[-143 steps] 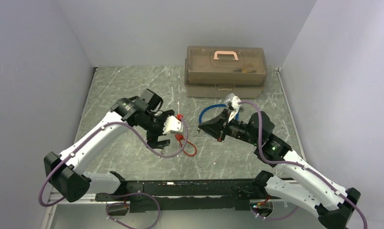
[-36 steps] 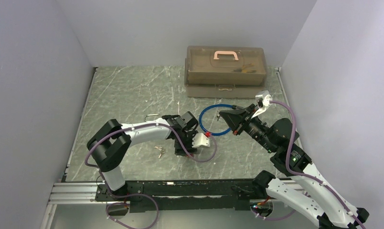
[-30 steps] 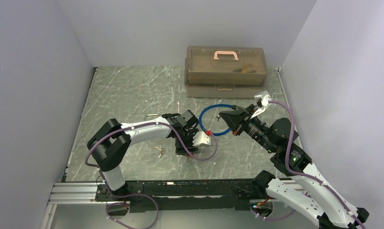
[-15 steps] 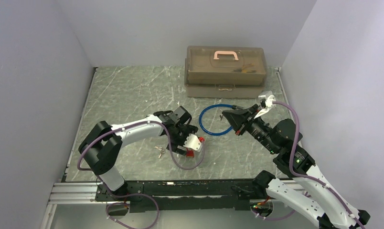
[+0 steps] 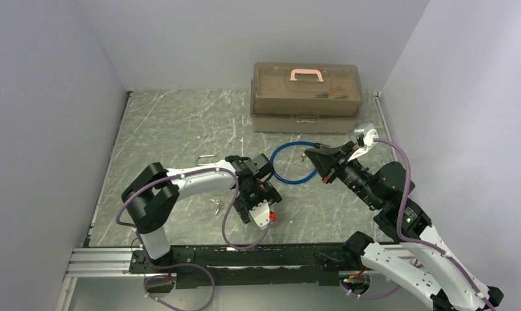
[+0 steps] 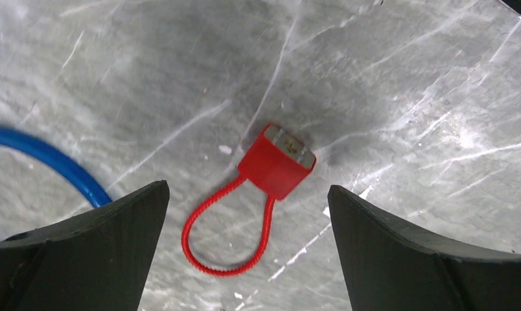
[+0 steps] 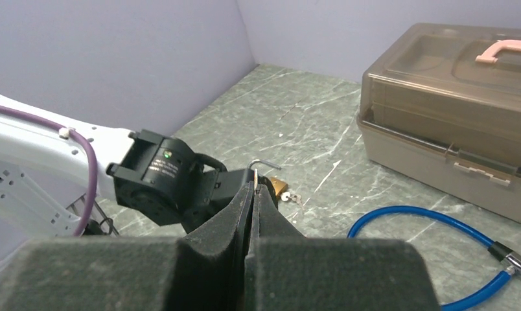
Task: Unlock with the key
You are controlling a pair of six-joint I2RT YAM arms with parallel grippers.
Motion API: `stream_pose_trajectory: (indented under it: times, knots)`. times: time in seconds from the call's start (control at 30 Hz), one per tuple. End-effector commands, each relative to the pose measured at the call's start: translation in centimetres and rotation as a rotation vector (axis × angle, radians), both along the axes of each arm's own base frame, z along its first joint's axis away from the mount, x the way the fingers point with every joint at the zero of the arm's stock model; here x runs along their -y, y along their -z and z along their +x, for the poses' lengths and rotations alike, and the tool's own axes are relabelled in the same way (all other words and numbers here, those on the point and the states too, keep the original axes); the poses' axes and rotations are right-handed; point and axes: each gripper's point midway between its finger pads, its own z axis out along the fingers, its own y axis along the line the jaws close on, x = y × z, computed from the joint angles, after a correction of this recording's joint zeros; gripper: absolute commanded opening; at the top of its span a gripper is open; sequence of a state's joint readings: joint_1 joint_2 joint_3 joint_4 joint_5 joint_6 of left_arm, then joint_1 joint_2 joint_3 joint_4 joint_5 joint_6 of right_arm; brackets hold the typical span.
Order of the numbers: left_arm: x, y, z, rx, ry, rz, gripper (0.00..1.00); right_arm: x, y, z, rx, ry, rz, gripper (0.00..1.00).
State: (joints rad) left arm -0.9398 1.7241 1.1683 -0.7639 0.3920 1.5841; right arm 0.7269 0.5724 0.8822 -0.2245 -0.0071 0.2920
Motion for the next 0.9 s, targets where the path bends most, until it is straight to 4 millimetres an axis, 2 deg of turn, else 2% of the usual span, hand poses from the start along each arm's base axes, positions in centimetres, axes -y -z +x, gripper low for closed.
stream_pose_trajectory:
  times: [0.0,0.17,0.3,0.37,0.47,0.6,0.73,0.87]
  knots:
    - [1.6,0.5,-1.1,-0.003,0.166,-0.030,0.99,1.7,-2.9,-0.4,0.068,0.051,0.028,0.00]
    - [1.4,1.5,-1.9,-0.013,0.234,0.019,0.95,2.2,-3.3,-0.8,0.078,0.057,0.028,0.00]
    - [1.1,2.4,-1.7,0.007,0.267,0.053,0.89,2.4,-3.4,-1.0,0.084,0.055,0.029,0.00]
    - [1.3,2.5,-1.2,0.027,0.276,0.057,0.84,2.4,-3.4,-1.1,0.082,0.055,0.030,0.00]
    - [1.5,2.7,-0.6,0.047,0.291,0.076,0.68,2.5,-3.3,-1.3,0.079,0.052,0.032,0.00]
    - [1.7,2.8,0.1,0.062,0.293,0.095,0.59,2.4,-3.3,-1.4,0.075,0.047,0.036,0.00]
    - [2.2,2.6,0.0,0.055,0.289,0.093,0.39,2.6,-3.4,-1.4,0.077,0.054,0.035,0.00]
    - [2.8,1.6,0.1,0.062,0.238,0.076,0.00,2.6,-3.6,-1.3,0.077,0.057,0.030,0.00]
